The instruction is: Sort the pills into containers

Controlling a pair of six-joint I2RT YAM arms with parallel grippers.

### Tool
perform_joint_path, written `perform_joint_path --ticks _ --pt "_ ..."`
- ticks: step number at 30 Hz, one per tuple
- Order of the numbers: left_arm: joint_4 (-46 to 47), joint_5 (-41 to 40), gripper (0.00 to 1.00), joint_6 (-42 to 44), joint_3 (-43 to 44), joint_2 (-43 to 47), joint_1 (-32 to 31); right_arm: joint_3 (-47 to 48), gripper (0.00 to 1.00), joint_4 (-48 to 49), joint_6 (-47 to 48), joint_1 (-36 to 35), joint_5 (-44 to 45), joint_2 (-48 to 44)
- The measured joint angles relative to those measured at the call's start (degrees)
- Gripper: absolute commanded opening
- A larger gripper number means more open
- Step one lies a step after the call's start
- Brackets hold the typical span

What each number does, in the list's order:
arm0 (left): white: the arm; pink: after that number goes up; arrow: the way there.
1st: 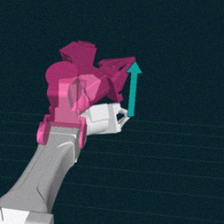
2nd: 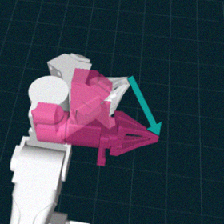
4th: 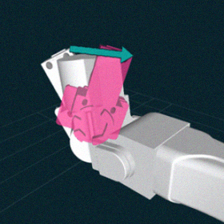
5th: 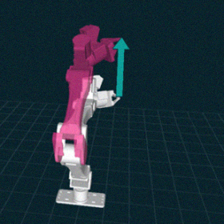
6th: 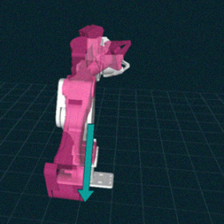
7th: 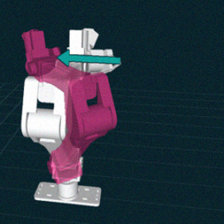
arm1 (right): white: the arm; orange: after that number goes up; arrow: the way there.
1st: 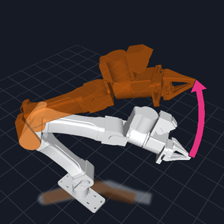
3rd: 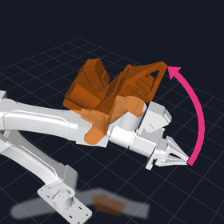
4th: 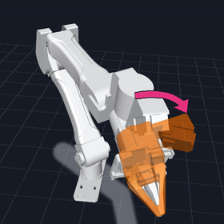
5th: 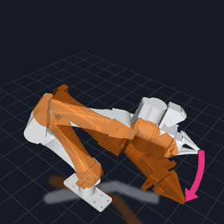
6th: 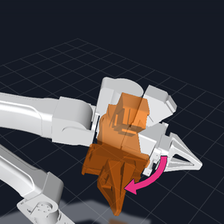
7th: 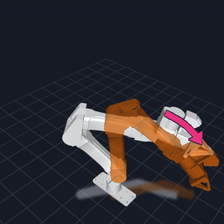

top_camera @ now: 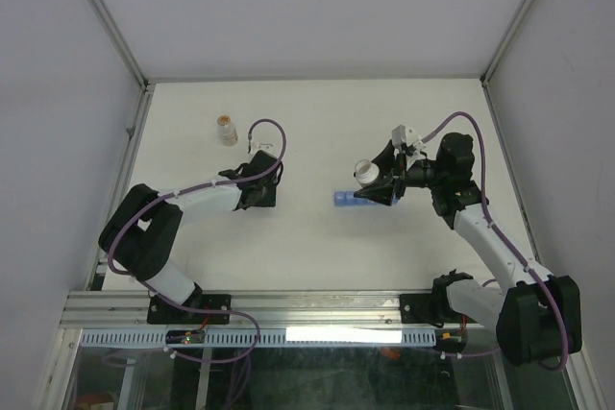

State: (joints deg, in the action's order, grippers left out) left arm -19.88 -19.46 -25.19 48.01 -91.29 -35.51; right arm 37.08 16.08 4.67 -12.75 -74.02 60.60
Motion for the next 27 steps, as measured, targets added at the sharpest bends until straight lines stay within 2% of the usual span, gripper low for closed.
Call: perform_joint_path --ticks 7,12,16,18,23,27 --pt "-0.72 2.58 0.21 0.13 0.02 1.22 0.13 1.68 0.01 -5.66 4.59 0.31 -0.63 0.09" --pt "3.74 13.77 0.2 -0.35 -3.65 11.32 0.37 4.33 0.01 -12.63 11.28 0.7 -1.33 0.11" --pt "15.41 27.3 0.2 -3.21 -9.51 23.04 0.35 6.23 0.01 -19.61 17.33 1.03 -1.46 0.11" --pt "21.99 33.35 0.2 -5.44 -11.76 25.9 0.33 7.67 0.01 -23.78 20.52 1.27 -1.22 0.11" --pt "42.56 47.3 0.19 -14.45 -17.49 26.73 0.33 10.25 0.0 -31.15 26.73 1.53 0.35 0.11" --pt "58.18 53.59 0.19 -23.08 -20.59 25.09 0.31 10.71 0.0 -34.91 29.92 1.53 1.16 0.13"
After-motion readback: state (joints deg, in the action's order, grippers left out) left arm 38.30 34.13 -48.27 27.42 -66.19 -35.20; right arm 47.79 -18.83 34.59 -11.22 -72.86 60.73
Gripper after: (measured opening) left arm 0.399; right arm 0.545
